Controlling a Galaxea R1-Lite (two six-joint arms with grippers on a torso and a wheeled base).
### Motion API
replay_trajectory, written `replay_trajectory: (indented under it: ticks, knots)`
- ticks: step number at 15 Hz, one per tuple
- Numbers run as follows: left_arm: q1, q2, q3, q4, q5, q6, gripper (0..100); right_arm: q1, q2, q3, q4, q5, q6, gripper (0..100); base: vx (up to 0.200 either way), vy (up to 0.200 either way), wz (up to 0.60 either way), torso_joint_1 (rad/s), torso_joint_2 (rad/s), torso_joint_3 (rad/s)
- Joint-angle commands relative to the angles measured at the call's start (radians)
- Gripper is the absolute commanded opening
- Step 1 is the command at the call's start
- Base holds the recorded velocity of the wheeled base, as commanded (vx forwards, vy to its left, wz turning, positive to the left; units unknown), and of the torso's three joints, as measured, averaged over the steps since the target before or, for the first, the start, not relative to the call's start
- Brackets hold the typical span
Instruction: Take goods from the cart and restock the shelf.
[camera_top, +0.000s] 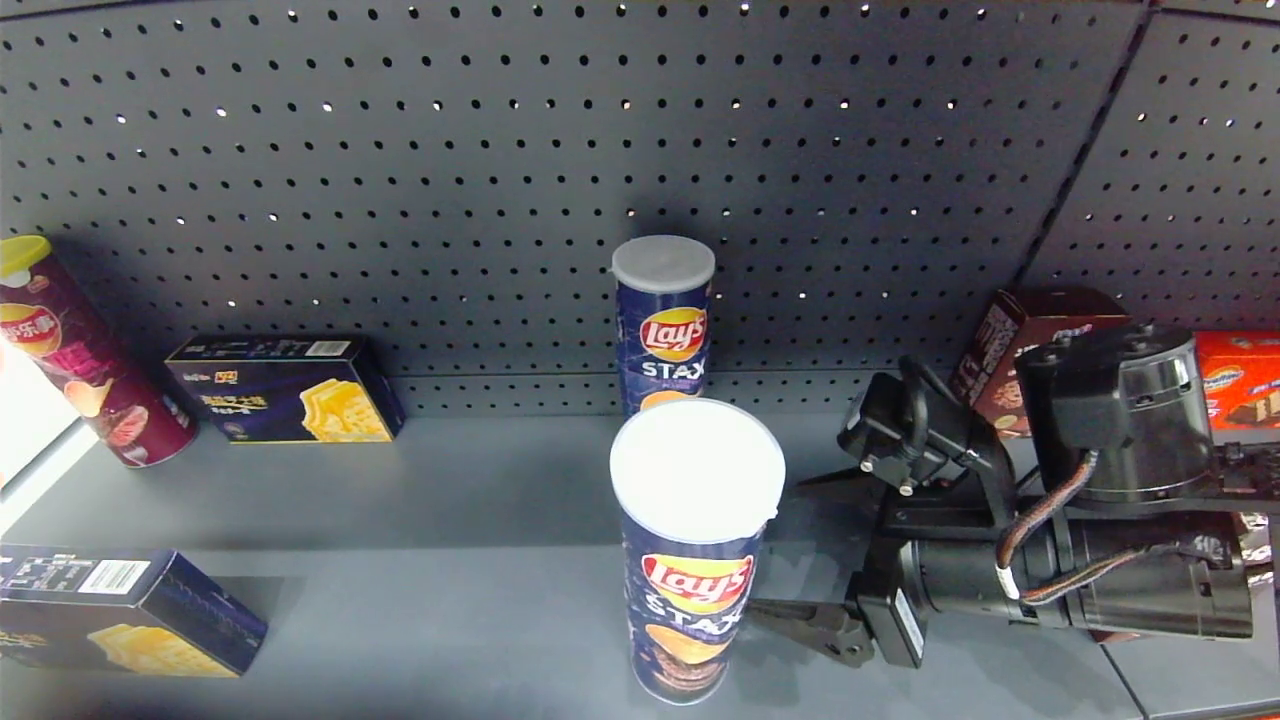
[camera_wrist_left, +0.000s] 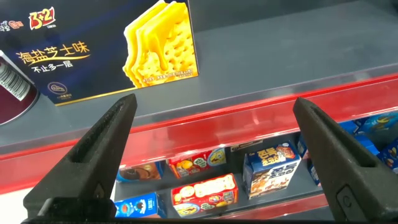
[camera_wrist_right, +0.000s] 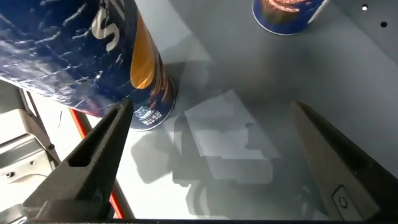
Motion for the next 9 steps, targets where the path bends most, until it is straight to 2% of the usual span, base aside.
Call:
replay_trajectory:
  ticks: [1,9]
  knots:
    - [0.0,0.001,0.0,0.0,0.0,0.0,100,0.0,-0.005,0.008,0.0,0.0,0.0,100,0.0,0.0,0.0,0.0,0.0,0.0]
    - [0.0,0.001,0.0,0.0,0.0,0.0,100,0.022,-0.002,0.018,0.0,0.0,0.0,100,0.0,0.0,0.0,0.0,0.0,0.0]
